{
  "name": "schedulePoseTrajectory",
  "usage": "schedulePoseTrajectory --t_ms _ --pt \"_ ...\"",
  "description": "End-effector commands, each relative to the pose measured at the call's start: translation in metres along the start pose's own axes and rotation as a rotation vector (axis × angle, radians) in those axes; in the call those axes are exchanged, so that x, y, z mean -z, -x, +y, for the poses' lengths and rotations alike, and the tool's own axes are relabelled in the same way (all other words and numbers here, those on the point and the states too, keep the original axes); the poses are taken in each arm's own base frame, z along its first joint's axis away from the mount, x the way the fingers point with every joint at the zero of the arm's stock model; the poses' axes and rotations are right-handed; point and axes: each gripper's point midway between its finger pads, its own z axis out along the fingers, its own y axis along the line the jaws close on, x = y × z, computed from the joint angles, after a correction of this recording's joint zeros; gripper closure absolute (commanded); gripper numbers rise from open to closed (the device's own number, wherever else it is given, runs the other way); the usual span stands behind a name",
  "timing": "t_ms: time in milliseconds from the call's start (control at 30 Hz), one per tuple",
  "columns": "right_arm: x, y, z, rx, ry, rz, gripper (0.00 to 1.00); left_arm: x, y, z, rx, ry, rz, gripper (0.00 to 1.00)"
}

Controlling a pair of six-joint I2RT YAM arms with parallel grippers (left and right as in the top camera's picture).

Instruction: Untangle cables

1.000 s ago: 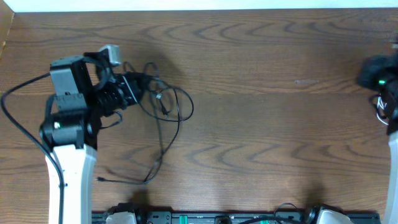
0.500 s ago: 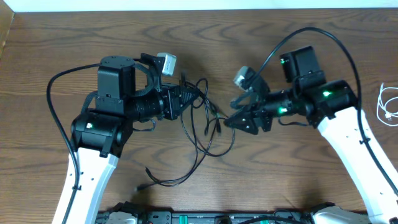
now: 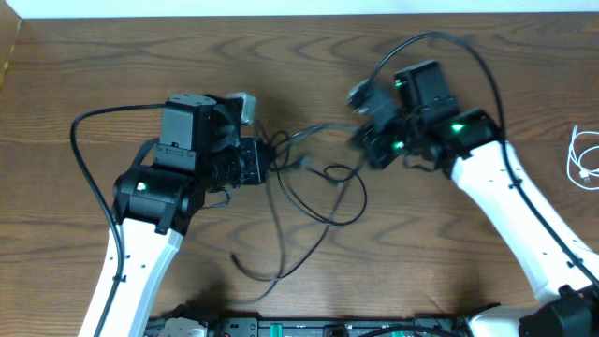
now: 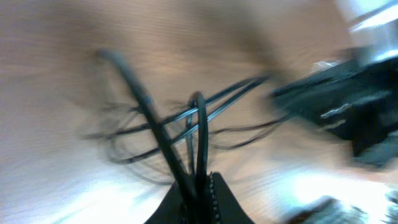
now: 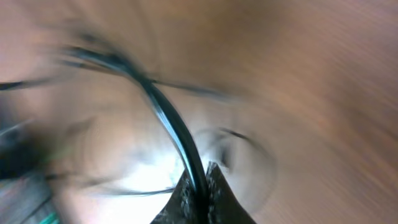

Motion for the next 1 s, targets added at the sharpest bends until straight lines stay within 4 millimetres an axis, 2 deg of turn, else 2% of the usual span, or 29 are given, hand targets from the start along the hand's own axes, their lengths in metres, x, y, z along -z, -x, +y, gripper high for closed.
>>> schedulePoseTrajectory --t_ms 0,33,67,133,167,267,333,367,467,533,567,600,700,733,833,900,967 --pt "0.096 -0.004 -0.134 -0.356 -0.713 -0.153 0.99 0.011 0.008 0.076 0.001 0.439 -0.058 0.92" --pt "0.121 -0.004 -0.15 -0.393 -0.773 -0.205 0.99 0.015 0.009 0.085 0.0 0.494 -0.064 0.92" --pt "0.173 -0.01 -0.178 -0.477 -0.883 -0.307 0.99 0.022 0.013 0.095 0.003 0.561 -0.088 0.92" --pt "0.224 -0.024 -0.202 -0.564 -0.978 -0.402 0.99 0.026 0.016 0.103 0.023 0.582 -0.103 0.92" --pt "0.259 -0.039 -0.216 -0.627 -1.052 -0.461 0.99 0.029 0.017 0.109 0.047 0.592 -0.111 0.92" --pt "0.307 -0.07 -0.235 -0.778 -1.129 -0.557 0.99 0.036 0.023 0.122 0.089 0.617 -0.136 0.92" --pt "0.301 -0.068 -0.236 -0.788 -1.039 -0.577 0.99 0.042 0.029 0.131 0.122 0.624 -0.166 0.92" --pt "0.284 -0.059 -0.235 -0.773 -0.929 -0.575 0.99 0.044 0.031 0.134 0.156 0.625 -0.186 0.92" --pt "0.262 -0.05 -0.234 -0.756 -0.817 -0.551 0.99 0.044 0.032 0.135 0.178 0.623 -0.196 0.92" --pt "0.24 -0.035 -0.223 -0.665 -0.691 -0.521 0.99 0.044 0.031 0.135 0.222 0.616 -0.202 0.92" --pt "0.228 -0.026 -0.214 -0.595 -0.619 -0.506 0.95 0.041 0.029 0.131 0.223 0.591 -0.191 0.92" --pt "0.218 -0.018 -0.205 -0.527 -0.562 -0.49 0.85 0.038 0.027 0.127 0.225 0.565 -0.176 0.92" --pt "0.208 -0.016 -0.198 -0.502 -0.542 -0.46 0.78 0.036 0.021 0.127 0.23 0.558 -0.147 0.92" --pt "0.205 -0.019 -0.197 -0.509 -0.538 -0.448 0.72 0.036 0.016 0.128 0.234 0.565 -0.128 0.92" --pt "0.196 -0.03 -0.196 -0.543 -0.52 -0.393 0.65 0.036 0.007 0.13 0.236 0.576 -0.093 0.92" --pt "0.174 -0.053 -0.187 -0.604 -0.468 -0.274 0.56 0.037 0.007 0.133 0.237 0.595 -0.095 0.92" --pt "0.138 -0.077 -0.164 -0.641 -0.349 -0.096 0.5 0.037 0.004 0.134 0.238 0.599 -0.083 0.92"
